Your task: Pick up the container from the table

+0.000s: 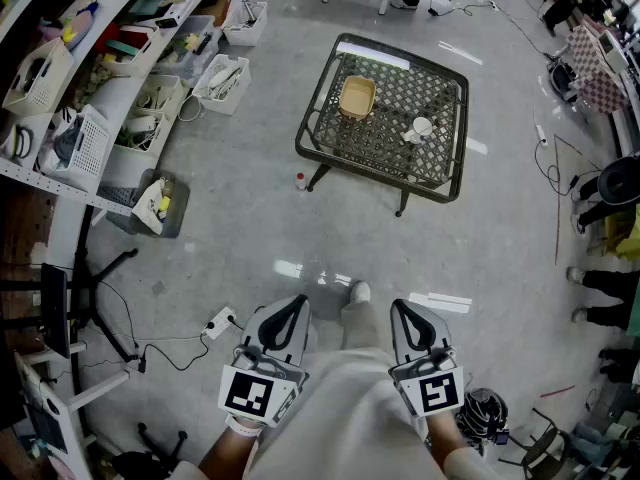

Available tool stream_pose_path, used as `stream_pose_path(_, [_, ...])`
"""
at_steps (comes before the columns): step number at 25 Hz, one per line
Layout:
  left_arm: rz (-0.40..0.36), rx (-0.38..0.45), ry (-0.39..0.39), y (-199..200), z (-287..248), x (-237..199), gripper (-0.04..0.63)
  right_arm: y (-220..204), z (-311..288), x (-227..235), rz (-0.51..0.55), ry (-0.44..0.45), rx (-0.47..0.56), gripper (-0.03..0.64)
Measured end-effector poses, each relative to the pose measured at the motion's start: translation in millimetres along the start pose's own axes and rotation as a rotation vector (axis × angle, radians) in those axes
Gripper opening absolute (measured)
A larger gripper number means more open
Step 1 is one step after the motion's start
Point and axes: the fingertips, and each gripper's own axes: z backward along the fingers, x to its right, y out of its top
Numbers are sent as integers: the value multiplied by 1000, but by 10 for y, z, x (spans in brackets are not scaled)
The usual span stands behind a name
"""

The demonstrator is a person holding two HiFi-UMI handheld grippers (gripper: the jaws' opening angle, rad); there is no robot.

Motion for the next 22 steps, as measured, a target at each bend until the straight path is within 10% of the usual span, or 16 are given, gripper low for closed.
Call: stream_pose_path(22, [-30, 12, 165, -24, -577, 1362, 23, -83, 702, 1094, -63, 141, 116, 17])
